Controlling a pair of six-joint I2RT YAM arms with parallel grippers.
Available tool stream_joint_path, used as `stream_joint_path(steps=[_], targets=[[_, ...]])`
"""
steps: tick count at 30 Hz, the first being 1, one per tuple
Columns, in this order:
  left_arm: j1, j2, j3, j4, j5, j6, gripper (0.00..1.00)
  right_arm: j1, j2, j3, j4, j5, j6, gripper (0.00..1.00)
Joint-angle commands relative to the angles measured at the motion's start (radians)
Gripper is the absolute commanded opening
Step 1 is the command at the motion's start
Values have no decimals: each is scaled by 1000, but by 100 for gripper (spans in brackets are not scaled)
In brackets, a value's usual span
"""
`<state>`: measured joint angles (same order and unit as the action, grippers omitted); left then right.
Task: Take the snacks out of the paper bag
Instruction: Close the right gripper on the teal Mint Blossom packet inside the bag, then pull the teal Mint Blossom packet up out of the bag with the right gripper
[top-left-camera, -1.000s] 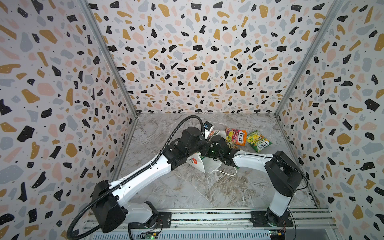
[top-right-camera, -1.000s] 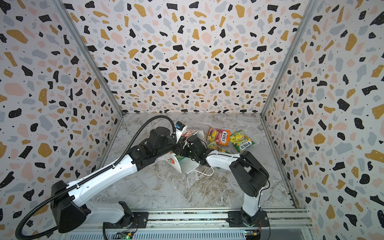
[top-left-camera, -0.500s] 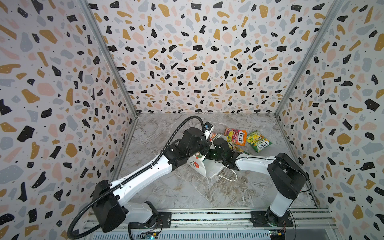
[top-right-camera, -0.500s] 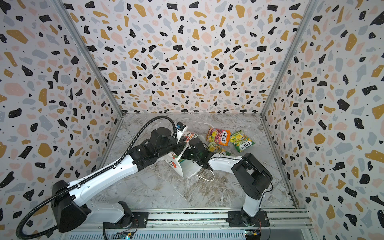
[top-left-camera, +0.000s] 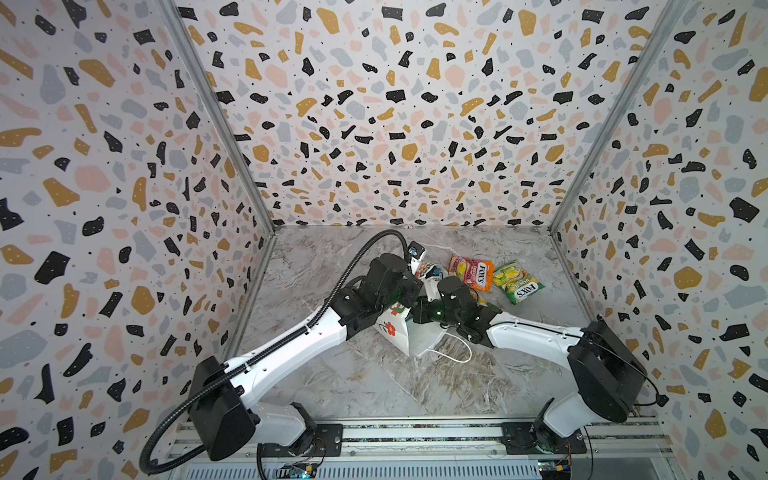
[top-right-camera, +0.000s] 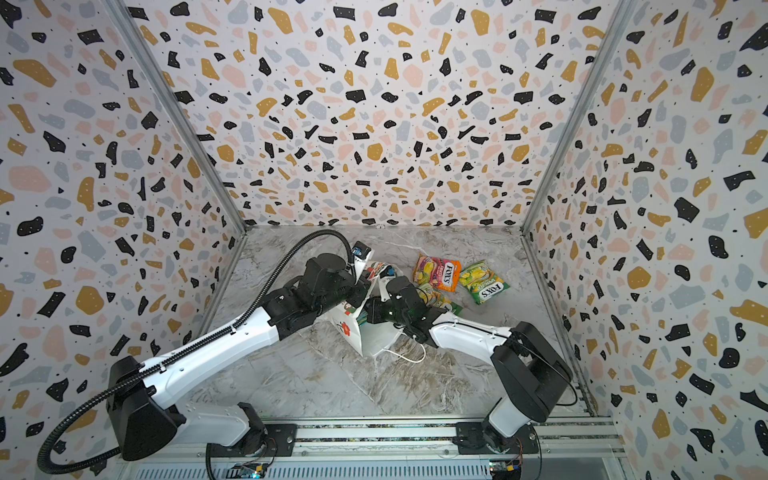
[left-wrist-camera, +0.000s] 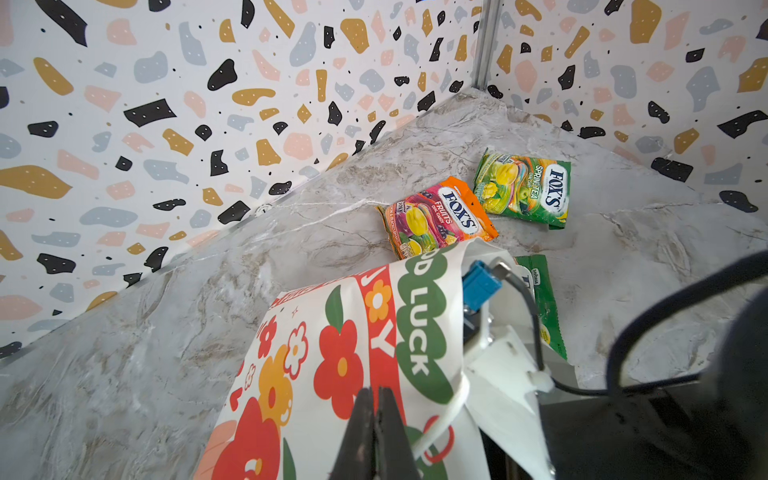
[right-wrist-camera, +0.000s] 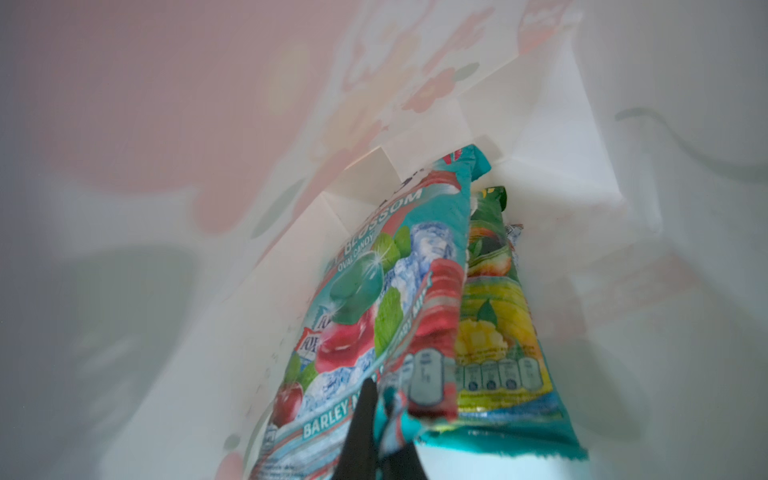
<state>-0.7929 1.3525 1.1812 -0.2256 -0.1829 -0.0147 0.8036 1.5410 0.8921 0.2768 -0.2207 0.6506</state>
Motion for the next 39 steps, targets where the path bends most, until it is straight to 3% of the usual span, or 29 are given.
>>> stream_joint_path(steps=[1,31,39], targets=[[1,8,37,-18,-29,2,0,10,-87,0,-44,-14,-89,0],[-3,14,39,-26,-52,5,0,9,-456,31,-375,-12,-366,0],[-4,17,40,-27,-50,6,0,-1,-593,42,-472,120,-441,0]])
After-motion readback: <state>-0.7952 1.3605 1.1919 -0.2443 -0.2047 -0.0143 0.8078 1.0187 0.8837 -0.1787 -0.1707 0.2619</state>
